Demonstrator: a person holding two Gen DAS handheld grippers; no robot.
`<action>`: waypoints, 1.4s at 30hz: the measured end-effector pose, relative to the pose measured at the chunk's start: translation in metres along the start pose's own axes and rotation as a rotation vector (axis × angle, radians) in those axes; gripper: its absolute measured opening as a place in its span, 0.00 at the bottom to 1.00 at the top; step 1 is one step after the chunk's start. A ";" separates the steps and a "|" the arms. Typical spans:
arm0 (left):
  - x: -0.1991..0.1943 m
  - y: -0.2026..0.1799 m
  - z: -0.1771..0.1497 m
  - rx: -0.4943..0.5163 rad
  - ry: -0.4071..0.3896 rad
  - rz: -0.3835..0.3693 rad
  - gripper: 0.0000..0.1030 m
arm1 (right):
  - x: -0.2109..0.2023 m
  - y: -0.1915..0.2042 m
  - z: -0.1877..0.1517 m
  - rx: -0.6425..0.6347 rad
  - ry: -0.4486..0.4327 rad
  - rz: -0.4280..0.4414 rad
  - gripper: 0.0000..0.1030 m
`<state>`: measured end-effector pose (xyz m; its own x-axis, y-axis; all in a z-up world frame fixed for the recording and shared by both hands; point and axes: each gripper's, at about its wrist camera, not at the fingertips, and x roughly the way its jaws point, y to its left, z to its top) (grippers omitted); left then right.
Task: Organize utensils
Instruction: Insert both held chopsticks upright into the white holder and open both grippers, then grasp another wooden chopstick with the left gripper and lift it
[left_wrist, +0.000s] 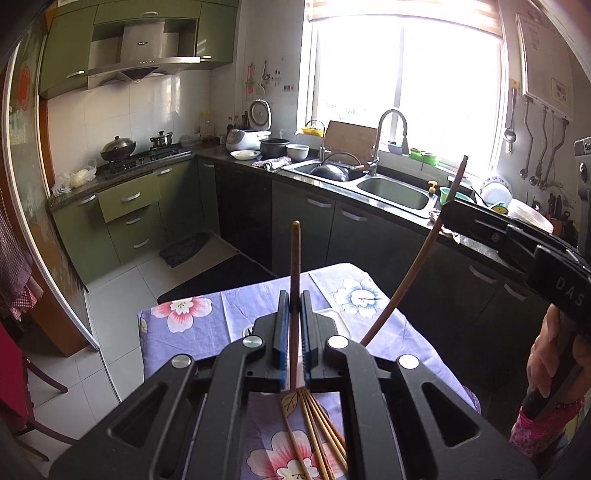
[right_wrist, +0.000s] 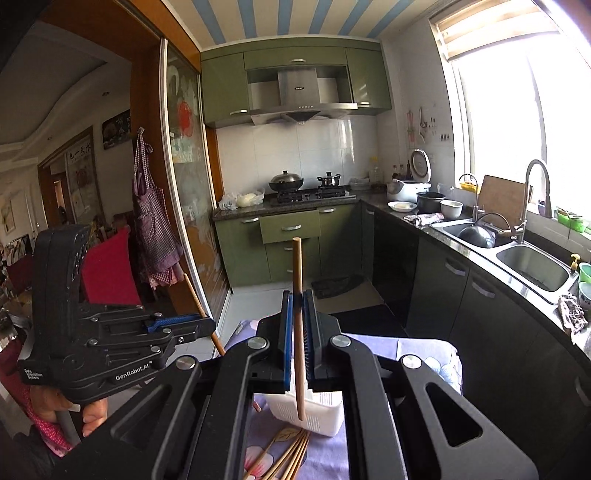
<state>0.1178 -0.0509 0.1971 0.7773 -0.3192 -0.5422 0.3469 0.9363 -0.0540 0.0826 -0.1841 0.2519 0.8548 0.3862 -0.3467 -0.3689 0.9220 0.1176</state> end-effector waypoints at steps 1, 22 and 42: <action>0.001 0.001 0.005 -0.006 -0.012 0.002 0.06 | 0.001 -0.002 0.007 0.004 -0.014 -0.005 0.06; 0.114 0.022 -0.025 -0.036 0.152 0.072 0.06 | 0.135 -0.058 -0.068 0.088 0.170 -0.068 0.06; 0.088 0.022 -0.112 -0.085 0.245 0.075 0.22 | 0.080 -0.039 -0.153 0.075 0.219 -0.098 0.14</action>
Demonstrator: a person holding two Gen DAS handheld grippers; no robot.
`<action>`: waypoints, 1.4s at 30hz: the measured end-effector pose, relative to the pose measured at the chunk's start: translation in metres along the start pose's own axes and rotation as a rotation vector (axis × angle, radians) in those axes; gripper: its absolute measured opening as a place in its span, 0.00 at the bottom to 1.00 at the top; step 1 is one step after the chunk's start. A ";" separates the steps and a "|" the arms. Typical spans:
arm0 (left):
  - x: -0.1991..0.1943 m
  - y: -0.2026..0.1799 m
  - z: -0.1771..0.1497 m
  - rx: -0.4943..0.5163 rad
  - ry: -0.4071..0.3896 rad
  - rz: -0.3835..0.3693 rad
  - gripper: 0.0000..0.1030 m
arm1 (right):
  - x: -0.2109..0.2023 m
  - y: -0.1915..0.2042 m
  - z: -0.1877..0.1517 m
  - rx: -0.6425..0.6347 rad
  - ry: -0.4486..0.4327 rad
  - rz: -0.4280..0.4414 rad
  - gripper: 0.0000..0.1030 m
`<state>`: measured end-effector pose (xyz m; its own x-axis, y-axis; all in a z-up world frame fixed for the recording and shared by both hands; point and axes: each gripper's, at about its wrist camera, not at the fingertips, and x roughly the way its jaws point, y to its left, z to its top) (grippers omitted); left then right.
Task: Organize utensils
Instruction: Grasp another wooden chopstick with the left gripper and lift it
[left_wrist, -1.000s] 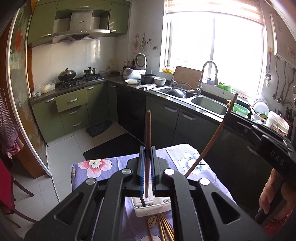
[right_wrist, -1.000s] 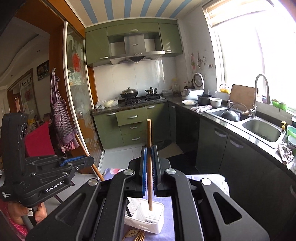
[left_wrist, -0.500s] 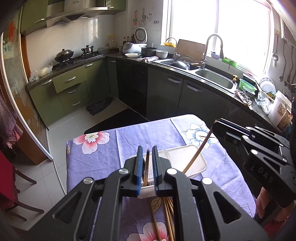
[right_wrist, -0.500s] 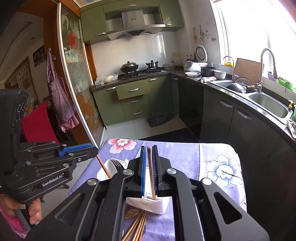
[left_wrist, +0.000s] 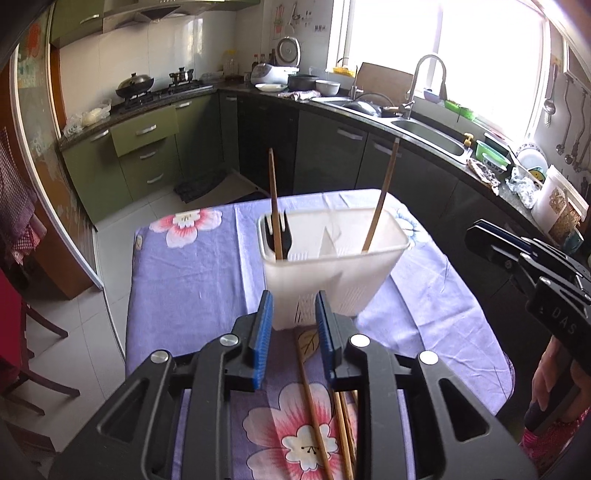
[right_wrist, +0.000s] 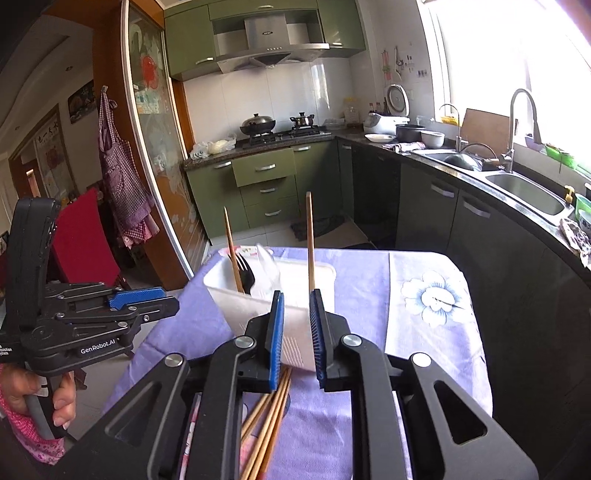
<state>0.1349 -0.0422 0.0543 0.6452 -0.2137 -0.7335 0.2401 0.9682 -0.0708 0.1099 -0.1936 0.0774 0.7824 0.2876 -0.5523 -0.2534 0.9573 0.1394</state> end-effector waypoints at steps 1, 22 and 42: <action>0.007 0.001 -0.010 -0.010 0.017 -0.001 0.22 | 0.002 -0.002 -0.012 0.006 0.005 -0.016 0.14; 0.132 -0.009 -0.083 -0.057 0.245 0.087 0.22 | 0.045 -0.038 -0.093 0.133 0.122 -0.022 0.20; 0.114 -0.006 -0.088 -0.055 0.219 0.083 0.06 | 0.064 -0.030 -0.102 0.117 0.201 0.036 0.20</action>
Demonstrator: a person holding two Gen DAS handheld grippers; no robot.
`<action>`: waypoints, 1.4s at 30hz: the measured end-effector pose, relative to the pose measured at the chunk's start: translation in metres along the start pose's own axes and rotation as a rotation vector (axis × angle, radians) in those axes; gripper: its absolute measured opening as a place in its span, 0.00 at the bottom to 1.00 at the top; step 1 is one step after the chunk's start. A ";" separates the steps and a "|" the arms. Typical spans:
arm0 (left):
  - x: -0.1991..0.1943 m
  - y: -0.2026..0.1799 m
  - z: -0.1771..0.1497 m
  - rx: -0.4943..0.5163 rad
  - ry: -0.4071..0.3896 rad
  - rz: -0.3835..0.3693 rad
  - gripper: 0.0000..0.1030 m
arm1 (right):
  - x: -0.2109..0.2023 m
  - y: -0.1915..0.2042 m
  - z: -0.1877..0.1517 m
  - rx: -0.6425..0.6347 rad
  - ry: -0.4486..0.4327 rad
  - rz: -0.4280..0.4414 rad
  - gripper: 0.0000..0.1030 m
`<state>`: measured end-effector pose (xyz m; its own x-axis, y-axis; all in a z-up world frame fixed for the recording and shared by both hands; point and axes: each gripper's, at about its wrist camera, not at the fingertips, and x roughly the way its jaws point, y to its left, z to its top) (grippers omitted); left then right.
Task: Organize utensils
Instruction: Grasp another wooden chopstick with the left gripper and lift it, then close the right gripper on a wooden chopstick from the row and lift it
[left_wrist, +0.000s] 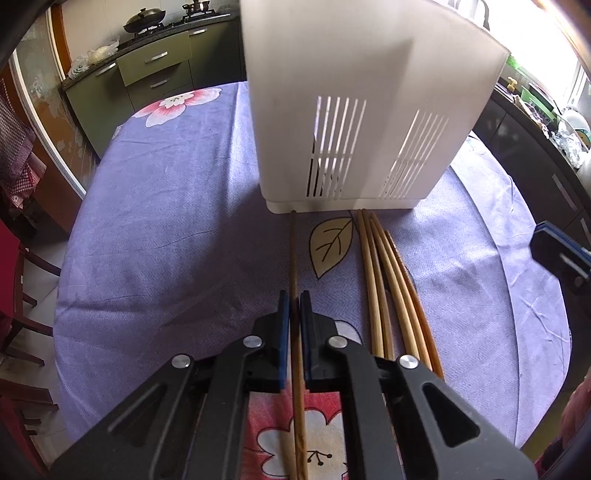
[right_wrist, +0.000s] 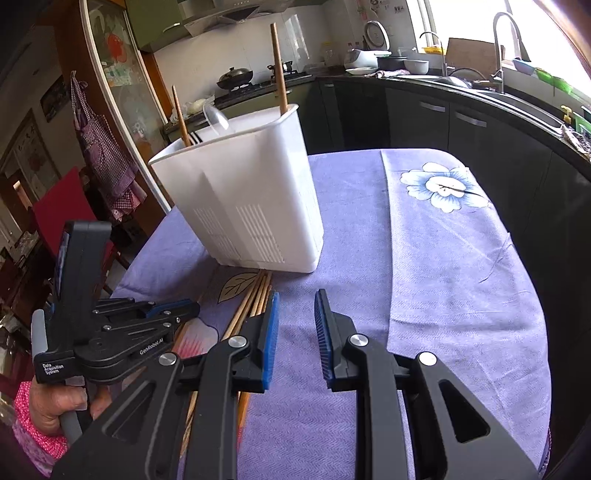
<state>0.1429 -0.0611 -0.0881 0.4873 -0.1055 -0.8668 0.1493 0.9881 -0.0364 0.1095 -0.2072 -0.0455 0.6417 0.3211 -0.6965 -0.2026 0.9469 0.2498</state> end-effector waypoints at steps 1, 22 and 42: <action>-0.006 0.002 -0.002 -0.004 -0.011 -0.001 0.06 | 0.004 0.002 -0.002 -0.007 0.015 0.009 0.20; -0.078 0.019 -0.015 -0.008 -0.150 -0.041 0.06 | 0.079 0.036 -0.014 -0.131 0.150 -0.090 0.24; -0.075 0.029 -0.014 -0.020 -0.141 -0.058 0.06 | 0.089 0.047 -0.015 -0.196 0.216 -0.150 0.24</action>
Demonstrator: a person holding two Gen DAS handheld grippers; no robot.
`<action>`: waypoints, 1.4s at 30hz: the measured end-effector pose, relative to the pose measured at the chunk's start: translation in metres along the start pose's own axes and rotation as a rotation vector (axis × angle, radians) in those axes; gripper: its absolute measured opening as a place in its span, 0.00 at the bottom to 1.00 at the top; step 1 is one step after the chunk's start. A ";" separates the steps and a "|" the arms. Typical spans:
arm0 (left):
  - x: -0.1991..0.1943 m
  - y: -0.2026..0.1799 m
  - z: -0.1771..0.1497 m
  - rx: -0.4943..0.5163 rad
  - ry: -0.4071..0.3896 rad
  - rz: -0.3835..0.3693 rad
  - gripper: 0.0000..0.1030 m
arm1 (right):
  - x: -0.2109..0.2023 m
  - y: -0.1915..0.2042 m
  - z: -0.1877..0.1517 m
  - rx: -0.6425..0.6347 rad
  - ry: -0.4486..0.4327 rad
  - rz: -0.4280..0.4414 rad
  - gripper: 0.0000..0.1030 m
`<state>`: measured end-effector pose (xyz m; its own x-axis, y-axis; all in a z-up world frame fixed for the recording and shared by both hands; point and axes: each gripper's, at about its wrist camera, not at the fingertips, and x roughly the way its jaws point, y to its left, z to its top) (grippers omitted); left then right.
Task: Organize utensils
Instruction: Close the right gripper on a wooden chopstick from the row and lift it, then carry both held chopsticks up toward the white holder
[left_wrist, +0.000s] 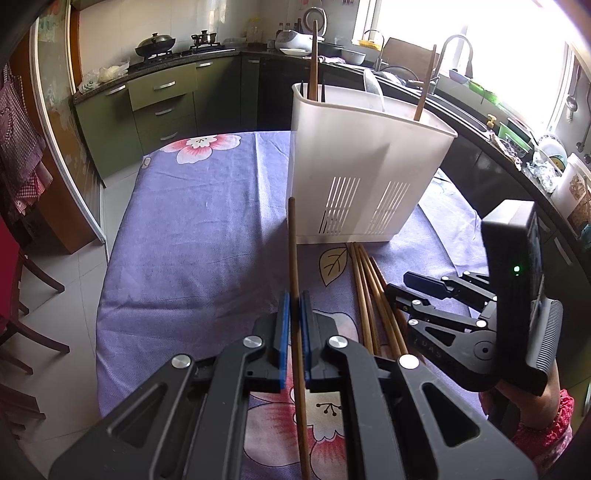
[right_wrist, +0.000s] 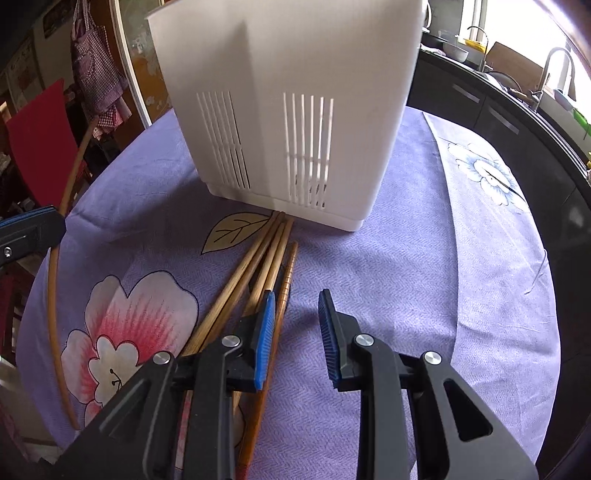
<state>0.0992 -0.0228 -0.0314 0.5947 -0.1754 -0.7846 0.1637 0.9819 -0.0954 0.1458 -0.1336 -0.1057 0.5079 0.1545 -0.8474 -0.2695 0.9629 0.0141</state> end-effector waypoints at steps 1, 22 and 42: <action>-0.001 0.001 0.000 0.000 -0.002 0.000 0.06 | 0.002 0.001 0.001 -0.004 0.008 -0.006 0.24; -0.014 0.011 0.003 -0.012 -0.026 0.009 0.06 | -0.042 -0.019 0.011 0.078 -0.083 0.120 0.06; -0.052 0.006 0.014 0.020 -0.092 0.040 0.06 | -0.195 -0.050 -0.010 0.132 -0.434 0.140 0.06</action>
<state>0.0805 -0.0087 0.0178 0.6706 -0.1428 -0.7279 0.1533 0.9868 -0.0524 0.0518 -0.2140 0.0539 0.7768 0.3363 -0.5325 -0.2682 0.9416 0.2034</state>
